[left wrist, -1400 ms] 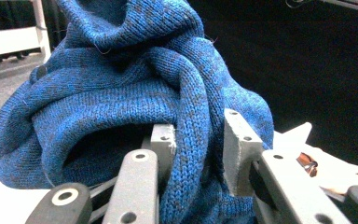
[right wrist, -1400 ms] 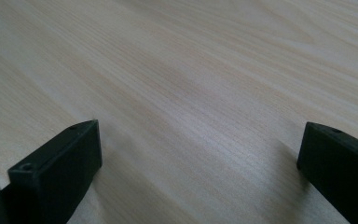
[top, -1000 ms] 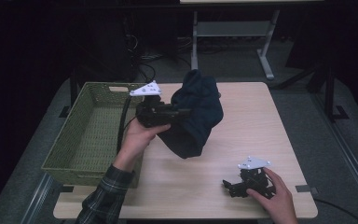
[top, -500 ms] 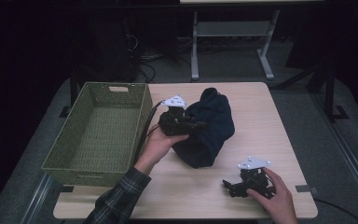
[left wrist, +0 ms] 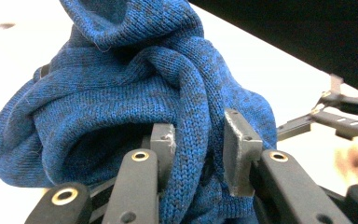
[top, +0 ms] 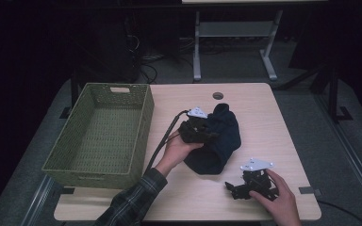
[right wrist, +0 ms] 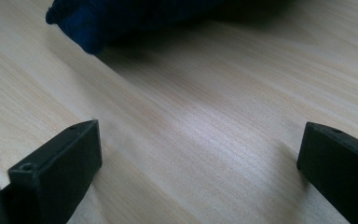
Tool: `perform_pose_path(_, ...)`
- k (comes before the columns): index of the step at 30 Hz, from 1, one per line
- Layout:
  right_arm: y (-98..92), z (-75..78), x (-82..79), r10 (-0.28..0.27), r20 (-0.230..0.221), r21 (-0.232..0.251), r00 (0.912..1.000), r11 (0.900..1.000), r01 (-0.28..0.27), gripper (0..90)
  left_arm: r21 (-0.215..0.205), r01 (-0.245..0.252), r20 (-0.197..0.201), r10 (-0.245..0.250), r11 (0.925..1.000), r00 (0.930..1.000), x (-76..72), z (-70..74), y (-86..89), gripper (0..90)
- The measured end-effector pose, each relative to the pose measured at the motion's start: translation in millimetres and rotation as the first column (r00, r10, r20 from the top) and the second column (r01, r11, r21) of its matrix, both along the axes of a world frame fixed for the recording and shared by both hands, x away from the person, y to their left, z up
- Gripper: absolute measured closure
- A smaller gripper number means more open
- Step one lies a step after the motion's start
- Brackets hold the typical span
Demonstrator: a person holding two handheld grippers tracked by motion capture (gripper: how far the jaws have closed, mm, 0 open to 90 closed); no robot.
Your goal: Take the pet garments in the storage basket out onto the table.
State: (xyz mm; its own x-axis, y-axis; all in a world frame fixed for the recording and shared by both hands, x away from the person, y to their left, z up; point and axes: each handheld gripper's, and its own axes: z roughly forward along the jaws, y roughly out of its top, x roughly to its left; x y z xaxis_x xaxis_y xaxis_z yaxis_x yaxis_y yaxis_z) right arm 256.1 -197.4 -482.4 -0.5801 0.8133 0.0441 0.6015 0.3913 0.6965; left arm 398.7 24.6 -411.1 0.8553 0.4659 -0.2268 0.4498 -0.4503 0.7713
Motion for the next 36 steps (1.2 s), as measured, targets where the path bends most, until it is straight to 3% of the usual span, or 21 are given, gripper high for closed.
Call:
perform_pose_path(6,-0.2,-0.1,0.2,0.003,0.004,-0.002,1.0,1.0,-0.003,0.0,0.058,0.005,-0.017,-0.004,0.9983,0.9998,6.1,-23.4,-13.7,67.3)
perform_pose_path(11,-0.1,-0.3,0.3,0.004,0.005,-0.001,1.0,1.0,-0.004,0.0,0.08,0.006,-0.025,-0.004,0.9968,0.9997,7.4,-33.5,-19.6,65.5)
perform_pose_path(15,-0.1,-0.2,0.2,0.003,0.004,-0.001,1.0,1.0,-0.003,0.0,0.094,0.013,-0.035,-0.01,0.9955,0.9993,7.2,-39.4,-22.1,56.1)
perform_pose_path(21,-0.3,-0.1,0.2,0.004,0.004,-0.004,1.0,1.0,-0.004,0.0,0.077,0.012,0.0,-0.012,0.997,0.9999,0.6,-23.9,-17.3,40.2)
perform_pose_path(31,-0.1,0.0,0.1,0.003,0.003,-0.002,1.0,1.0,-0.003,0.0,0.078,0.001,0.066,-0.006,0.9969,0.9978,-10.5,-3.1,0.9,28.2)
perform_pose_path(33,0.0,0.0,0.0,0.002,-0.001,0.0,1.0,1.0,-0.002,0.0,0.102,0.006,0.082,-0.014,0.9947,0.9965,-12.9,-0.9,3.0,24.9)
perform_pose_path(36,0.0,0.0,0.0,0.002,0.0,0.0,1.0,1.0,-0.002,0.0,0.118,0.008,0.073,-0.017,0.993,0.9972,-15.0,0.5,6.6,20.7)
